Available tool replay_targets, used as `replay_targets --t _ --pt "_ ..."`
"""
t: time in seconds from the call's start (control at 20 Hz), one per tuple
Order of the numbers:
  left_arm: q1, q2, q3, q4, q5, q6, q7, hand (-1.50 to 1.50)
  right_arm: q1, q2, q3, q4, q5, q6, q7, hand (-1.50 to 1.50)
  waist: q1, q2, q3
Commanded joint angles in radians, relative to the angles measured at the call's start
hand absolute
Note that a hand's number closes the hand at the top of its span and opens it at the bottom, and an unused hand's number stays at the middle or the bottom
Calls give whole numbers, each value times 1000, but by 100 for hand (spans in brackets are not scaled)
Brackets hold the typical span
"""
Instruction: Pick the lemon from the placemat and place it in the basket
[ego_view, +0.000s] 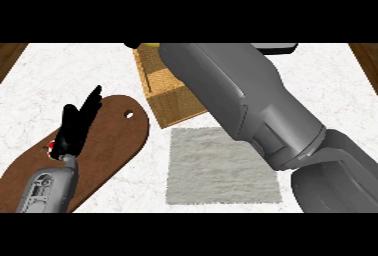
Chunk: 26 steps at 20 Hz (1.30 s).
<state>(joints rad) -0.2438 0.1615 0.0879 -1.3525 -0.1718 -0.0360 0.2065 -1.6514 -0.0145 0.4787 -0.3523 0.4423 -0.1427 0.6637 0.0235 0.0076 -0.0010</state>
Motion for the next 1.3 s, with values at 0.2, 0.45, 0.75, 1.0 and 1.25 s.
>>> replay_targets --t 0.2,0.45,0.75,1.0,1.25 --pt "26 -23 -35 -81 -5 -3 31 0 117 14 -104 14 -86 -129 -30 -150 26 2 0" --pt "23 -3 1 -31 3 -2 7 0 171 14 -137 -7 -53 -242 -148 -150 -2 -1 1" --pt "-2 22 26 20 14 -18 -25 0 171 -1 -196 -45 -53 -491 -175 -150 -7 2 0" --pt "23 7 14 -25 10 -8 9 0 244 -54 -223 -85 -37 -578 -125 -150 -23 -8 1" --pt "58 8 22 -66 26 -14 27 0 320 -190 -247 -249 -51 -504 -51 -150 -47 -20 2"
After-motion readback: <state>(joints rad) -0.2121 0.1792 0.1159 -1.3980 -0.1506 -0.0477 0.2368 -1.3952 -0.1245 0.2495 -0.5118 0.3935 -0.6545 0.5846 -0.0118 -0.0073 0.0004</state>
